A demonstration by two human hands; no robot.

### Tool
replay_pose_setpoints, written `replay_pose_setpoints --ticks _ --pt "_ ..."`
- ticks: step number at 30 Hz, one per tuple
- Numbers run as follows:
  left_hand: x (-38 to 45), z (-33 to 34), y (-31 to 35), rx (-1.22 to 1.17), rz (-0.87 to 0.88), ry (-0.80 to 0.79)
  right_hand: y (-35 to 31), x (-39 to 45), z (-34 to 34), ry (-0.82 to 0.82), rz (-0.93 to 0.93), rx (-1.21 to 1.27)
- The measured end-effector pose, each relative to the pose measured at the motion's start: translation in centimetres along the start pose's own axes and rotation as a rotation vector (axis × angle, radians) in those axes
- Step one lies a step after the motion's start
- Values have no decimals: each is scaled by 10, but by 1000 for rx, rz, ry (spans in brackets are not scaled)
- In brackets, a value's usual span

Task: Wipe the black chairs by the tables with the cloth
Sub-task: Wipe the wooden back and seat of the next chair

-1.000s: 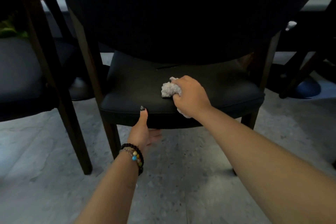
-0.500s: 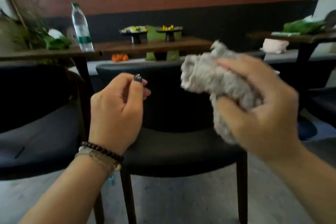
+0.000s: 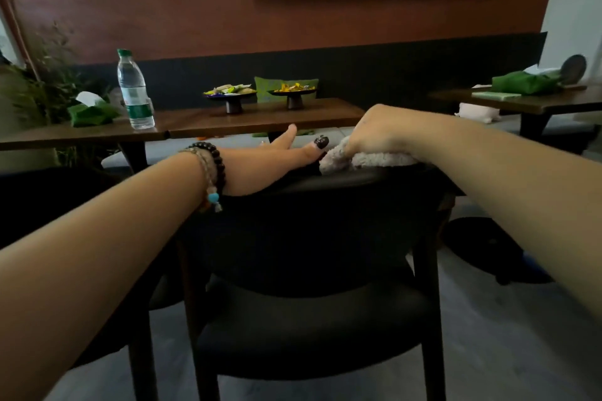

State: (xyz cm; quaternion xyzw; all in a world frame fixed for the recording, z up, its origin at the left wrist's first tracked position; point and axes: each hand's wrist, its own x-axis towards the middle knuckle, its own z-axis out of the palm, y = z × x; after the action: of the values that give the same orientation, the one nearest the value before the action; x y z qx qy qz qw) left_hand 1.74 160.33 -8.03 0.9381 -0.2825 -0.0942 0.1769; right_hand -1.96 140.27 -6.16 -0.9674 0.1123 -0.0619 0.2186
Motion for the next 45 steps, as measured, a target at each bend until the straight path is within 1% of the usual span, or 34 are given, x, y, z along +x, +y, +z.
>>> replay_pose_setpoints --ticks 2,4,6,8,10,14,15,17,19,21,23,27,30,34,39,41,43,45 --pt "10 6 2 -55 16 -19 -1 10 4 -92 12 -72" --pt "19 13 -2 -127 13 -67 1 13 7 -120 -23 -44" --pt "14 11 -3 -134 -49 -172 3 7 8 -49 -62 62" --pt "1 5 -2 -40 -66 -267 6 0 7 58 -74 175" --pt "-8 1 3 57 -55 -295 8 -5 6 122 -58 265" --pt "-18 1 14 138 -60 -256 11 -13 7 219 -84 346" --pt "-21 2 14 138 -57 -210 11 -15 7 239 -99 359" --pt "-26 3 13 101 -59 -66 10 -17 7 243 -96 372" --pt "-29 6 13 64 -67 47 10 -18 6 218 -76 374" --pt "-30 6 13 42 -78 76 8 -17 6 182 -42 357" --pt "-30 6 14 33 -83 74 6 -17 5 143 -9 334" --pt "-29 2 15 35 -110 0 -1 -16 2 90 33 279" --pt "-27 -1 16 48 -113 -25 -3 -13 3 28 54 245" --pt "-28 3 15 54 -117 -18 0 -10 9 -16 70 195" --pt "-29 3 18 66 -173 8 3 -8 10 -75 95 177" --pt "-30 0 19 76 -202 -13 2 -4 13 -167 114 92" --pt "-30 -3 21 56 -219 -32 2 4 17 -310 167 24" --pt "-25 -7 18 4 -259 -15 -1 17 24 -430 280 110"
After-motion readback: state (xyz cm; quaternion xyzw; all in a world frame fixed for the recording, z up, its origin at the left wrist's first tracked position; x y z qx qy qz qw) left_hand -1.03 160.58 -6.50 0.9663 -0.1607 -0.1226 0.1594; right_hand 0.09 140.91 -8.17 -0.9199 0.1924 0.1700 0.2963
